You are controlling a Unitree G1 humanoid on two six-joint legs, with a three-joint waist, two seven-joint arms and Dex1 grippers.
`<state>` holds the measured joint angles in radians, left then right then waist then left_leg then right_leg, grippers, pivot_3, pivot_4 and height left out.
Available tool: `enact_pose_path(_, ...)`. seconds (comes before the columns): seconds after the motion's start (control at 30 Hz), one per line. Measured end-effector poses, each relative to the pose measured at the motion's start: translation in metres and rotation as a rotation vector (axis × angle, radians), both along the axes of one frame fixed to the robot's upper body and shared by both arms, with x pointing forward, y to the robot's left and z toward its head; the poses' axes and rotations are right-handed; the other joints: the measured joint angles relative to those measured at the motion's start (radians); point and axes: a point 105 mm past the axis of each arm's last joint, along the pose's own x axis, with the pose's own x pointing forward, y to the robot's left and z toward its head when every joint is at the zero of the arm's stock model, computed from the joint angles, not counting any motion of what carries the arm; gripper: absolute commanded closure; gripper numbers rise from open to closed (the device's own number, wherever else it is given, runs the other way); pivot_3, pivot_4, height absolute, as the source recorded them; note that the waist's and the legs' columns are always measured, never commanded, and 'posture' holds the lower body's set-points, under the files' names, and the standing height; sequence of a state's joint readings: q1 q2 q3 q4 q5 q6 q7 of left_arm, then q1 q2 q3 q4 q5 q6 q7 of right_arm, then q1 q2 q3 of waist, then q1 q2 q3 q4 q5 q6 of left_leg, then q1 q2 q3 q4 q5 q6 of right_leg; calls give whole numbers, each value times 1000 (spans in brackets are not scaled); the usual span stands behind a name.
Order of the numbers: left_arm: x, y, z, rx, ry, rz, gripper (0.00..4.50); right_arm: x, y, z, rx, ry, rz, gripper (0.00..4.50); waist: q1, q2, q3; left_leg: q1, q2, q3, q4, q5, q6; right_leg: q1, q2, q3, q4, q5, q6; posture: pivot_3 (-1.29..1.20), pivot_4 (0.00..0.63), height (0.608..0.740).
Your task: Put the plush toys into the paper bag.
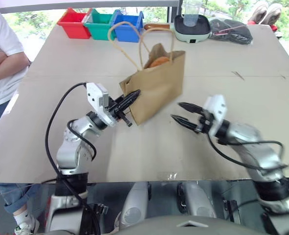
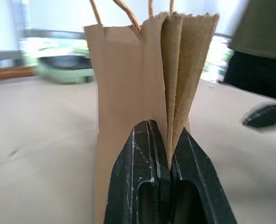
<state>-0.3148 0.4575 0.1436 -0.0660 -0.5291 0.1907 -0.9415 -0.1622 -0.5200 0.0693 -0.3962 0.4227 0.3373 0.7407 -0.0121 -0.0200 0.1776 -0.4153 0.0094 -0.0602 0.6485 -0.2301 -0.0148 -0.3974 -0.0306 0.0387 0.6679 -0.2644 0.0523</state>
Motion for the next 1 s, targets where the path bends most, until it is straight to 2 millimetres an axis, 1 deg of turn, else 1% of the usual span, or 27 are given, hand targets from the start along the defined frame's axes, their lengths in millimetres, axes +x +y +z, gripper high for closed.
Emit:
enact_pose_path(0.03, 1, -3, 2, 32, -20, -66, 4500, -3, -14, 2, -24, -9, -32, 596, -1, 0, 0, 0, 0, 0, 0, 0, 0, 0, 0, 0, 0, 0, 0, 0, 150, 740)
enact_pose_path(0.07, 2, -6, 3, 55, -34, -111, 4500, -4, -24, 4, -46, -18, -49, 224, -1, 0, 0, 0, 0, 0, 0, 0, 0, 0, 1, 0, 0, 0, 0, 0, 150, 740)
enact_pose_path(0.1, 4, -9, 4, 87, -53, -165, 4500, -8, -36, 6, -78, -27, -69, 51, 0, 0, 0, 1, 0, 0, 1, 0, 0, 1, 1, 0, 0, 0, 0, 0, 150, 740)
enact_pose_path(0.13, 7, -11, 5, 123, -69, -223, 4500, -11, -49, 10, -106, -41, -93, 51, 0, 0, 0, 1, 0, 0, 1, 0, 0, 1, 1, 0, 0, 0, 0, 0, 150, 740)
enact_pose_path(0.17, 10, -12, 3, 146, -75, -254, 4500, -14, -56, 12, -119, -47, -109, 51, -1, 0, 0, 1, 0, 0, 1, 0, 0, 1, 1, 1, 0, 0, 0, 0, 150, 740)
enact_pose_path(0.2, 18, -17, 1, 198, -84, -319, 4500, -19, -70, 11, -155, -41, -141, 51, 2, 0, 0, 1, 0, 0, 1, 0, 0, 1, 1, 0, 0, 0, 0, 0, 150, 740)
enact_pose_path(0.23, 23, -18, -1, 226, -84, -356, 4500, -23, -78, 12, -175, -40, -159, 51, 1, 0, 0, 0, 0, 0, 1, 0, 0, 2, 2, 0, -1, 0, 0, 0, 150, 740)
enact_pose_path(0.27, 25, -20, -2, 238, -80, -379, 4500, -24, -82, 12, -182, -39, -171, 51, -1, 0, 0, 0, 0, 0, 1, 0, 0, 2, 2, 1, -1, 0, 0, 0, 150, 740)
enact_pose_path(0.33, 31, -23, -4, 258, -64, -422, 3777, -26, -84, 12, -183, -38, -181, 0, -7, 0, 0, 1, 0, 0, 1, 0, 0, 2, 2, 1, -1, 0, 0, 0, 150, 740)
enact_pose_path(0.37, 35, -25, -7, 282, -48, -446, 3543, -27, -82, 14, -179, -44, -177, 0, -9, 0, 0, 1, 0, 1, 1, 0, 0, 2, 2, 1, -1, 0, 0, 0, 150, 740)
enact_pose_path(0.4, 36, -25, -10, 292, -37, -456, 2941, -28, -81, 15, -177, -50, -174, 0, -13, 0, 0, 1, 0, 0, 1, 0, 0, 2, 2, 1, -1, 0, 0, 0, 150, 740)
enact_pose_path(0.5, 39, -23, -19, 295, 1, -465, 1889, -30, -79, 18, -171, -62, -172, 0, -17, 0, 0, 0, 1, 0, 1, 0, 0, 1, 2, 1, -1, 0, 0, 0, 150, 740)
enact_pose_path(0.53, 40, -22, -21, 285, 17, -458, 1222, -31, -78, 19, -165, -63, -171, 0, -17, 0, 0, 0, 1, -1, 1, 0, 0, 1, 2, 1, -1, 0, 0, 0, 150, 740)
enact_pose_path(0.6, 42, -17, -18, 257, 45, -428, 287, -32, -77, 20, -155, -60, -164, 0, -17, 0, 0, 0, 1, -1, 1, 0, 0, 1, 2, 0, -1, 0, 0, 0, 150, 740)
enact_pose_path(0.63, 42, -14, -15, 249, 53, -412, 103, -33, -77, 20, -150, -59, -162, 0, -18, 0, 0, 0, 1, -1, 1, 0, 0, 1, 2, 0, -1, 0, 0, 0, 150, 740)
enact_pose_path(0.7, 31, 8, -8, 197, 112, -348, 103, -36, -77, 23, -140, -61, -154, 0, -32, 0, 0, 1, 2, 0, 0, 0, 0, 1, 2, 2, 0, 0, 0, 0, 150, 740)
enact_pose_path(0.8, 5, 41, -16, 139, 239, -223, 103, -41, -90, 21, -146, -38, -176, 0, -34, 1, 0, 2, 6, -3, -1, 0, 0, 1, 1, 4, -1, 0, 0, 0, 150, 740)
enact_pose_path(0.83, -6, 47, -21, 130, 284, -186, 103, -42, -96, 21, -148, -27, -188, 0, -28, 1, 0, 2, 7, -2, -1, 0, 0, 1, 0, 3, -1, 0, 0, 0, 150, 740)
enact_pose_path(0.87, -10, 50, -23, 124, 303, -164, 103, -43, -98, 21, -150, -24, -192, 0, -23, 1, 0, 1, 7, -2, 0, 0, 0, 1, 0, 2, -1, 0, 0, 0, 150, 740)
enact_pose_path(0.9, -18, 54, -25, 111, 328, -127, 103, -44, -100, 21, -152, -14, -189, 0, -19, 1, 0, 1, 7, -2, 0, 0, 0, 1, 0, 2, -1, 0, 0, 0, 150, 740)
enact_pose_path(0.97, -41, 61, -33, 106, 384, -57, 103, -50, -115, 21, -170, 8, -219, 0, -1, 1, 0, 2, 6, -1, 1, 0, 0, 2, -2, 2, -1, 0, 0, 0, 150, 740)
enact_pose_path(1.0, -45, 62, -35, 105, 396, -44, 103, -51, -119, 21, -173, 12, -229, 0, 4, 1, 0, 2, 6, 0, 1, 0, 0, 3, -2, 2, -2, 0, 0, 0, 150, 740)
